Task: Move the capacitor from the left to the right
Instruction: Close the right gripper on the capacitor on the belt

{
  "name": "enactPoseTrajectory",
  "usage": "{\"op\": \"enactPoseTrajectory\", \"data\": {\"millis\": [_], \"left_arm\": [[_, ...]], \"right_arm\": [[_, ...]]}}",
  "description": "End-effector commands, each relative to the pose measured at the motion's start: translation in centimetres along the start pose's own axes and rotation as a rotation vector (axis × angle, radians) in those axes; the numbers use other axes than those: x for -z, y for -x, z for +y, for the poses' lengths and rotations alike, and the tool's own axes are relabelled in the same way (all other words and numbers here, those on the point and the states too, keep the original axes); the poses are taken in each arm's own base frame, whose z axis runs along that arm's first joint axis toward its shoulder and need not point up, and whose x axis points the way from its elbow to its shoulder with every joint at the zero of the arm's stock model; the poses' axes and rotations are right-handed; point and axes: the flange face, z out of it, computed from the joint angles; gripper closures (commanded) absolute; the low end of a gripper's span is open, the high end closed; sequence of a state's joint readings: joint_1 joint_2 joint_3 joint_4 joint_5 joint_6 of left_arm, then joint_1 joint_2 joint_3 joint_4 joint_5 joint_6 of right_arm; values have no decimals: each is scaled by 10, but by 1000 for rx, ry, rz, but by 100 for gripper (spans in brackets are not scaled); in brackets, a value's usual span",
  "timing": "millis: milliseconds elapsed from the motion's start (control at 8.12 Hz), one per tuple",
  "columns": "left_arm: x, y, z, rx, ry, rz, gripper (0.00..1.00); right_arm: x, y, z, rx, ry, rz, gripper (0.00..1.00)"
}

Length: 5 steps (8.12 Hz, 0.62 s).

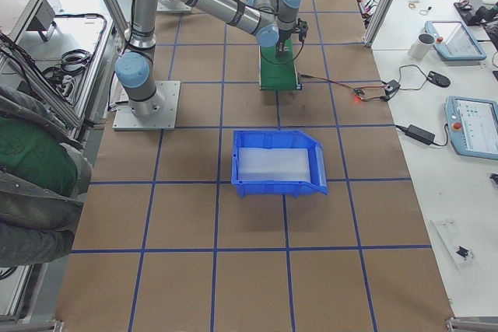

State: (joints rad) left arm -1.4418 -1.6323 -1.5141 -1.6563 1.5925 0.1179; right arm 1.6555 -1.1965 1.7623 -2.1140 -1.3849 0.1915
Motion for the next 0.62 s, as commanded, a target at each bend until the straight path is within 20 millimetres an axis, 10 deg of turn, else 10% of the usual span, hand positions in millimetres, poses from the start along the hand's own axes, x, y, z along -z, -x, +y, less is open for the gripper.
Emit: {"op": "enactPoseTrajectory", "data": {"millis": [0,493], "left_arm": [[2,1,4,-2,-2,-18,0],[2,1,4,-3,-4,-20,0]], "right_arm": [[14,-5,0,-23,53,8,100],[88,-35,-9,-71,-35,14,100]]}}
